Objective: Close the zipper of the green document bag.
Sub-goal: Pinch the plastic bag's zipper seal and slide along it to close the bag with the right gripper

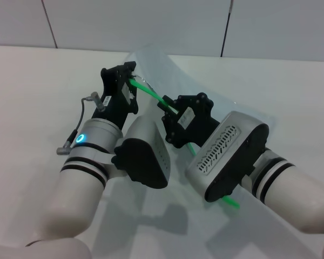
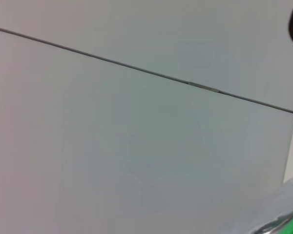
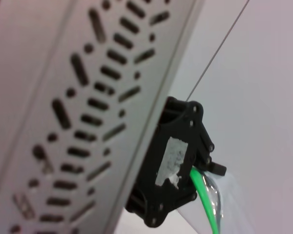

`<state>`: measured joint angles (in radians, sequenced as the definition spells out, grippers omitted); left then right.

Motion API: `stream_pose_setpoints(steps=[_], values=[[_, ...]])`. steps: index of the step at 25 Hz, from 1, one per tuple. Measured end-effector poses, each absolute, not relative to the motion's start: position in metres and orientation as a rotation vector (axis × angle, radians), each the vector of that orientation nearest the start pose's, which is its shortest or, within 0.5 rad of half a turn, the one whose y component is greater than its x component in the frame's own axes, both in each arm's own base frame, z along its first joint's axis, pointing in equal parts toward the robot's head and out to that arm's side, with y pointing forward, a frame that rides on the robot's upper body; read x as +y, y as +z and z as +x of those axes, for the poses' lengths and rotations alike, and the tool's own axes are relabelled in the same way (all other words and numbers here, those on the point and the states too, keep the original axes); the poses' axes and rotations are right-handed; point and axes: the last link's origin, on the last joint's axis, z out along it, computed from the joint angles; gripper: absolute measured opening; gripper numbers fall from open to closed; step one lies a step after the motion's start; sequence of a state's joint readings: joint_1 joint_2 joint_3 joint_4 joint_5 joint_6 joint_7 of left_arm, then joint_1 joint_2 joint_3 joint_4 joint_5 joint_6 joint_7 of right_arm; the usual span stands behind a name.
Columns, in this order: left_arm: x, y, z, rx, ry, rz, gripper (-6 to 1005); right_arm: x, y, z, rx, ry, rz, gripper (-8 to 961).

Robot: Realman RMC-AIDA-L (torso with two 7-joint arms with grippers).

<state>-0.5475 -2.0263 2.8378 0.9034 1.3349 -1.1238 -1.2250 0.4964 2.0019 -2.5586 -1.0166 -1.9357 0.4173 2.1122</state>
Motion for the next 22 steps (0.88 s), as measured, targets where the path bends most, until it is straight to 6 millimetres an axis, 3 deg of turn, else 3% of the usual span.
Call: stream_pose_setpoints(steps=[22], values=[[0.329,-0.086,-0.195,0.463,0.252,-1.617,67,0.330,-0.129,0.178,-0.024,0.267,-2.209,79]])
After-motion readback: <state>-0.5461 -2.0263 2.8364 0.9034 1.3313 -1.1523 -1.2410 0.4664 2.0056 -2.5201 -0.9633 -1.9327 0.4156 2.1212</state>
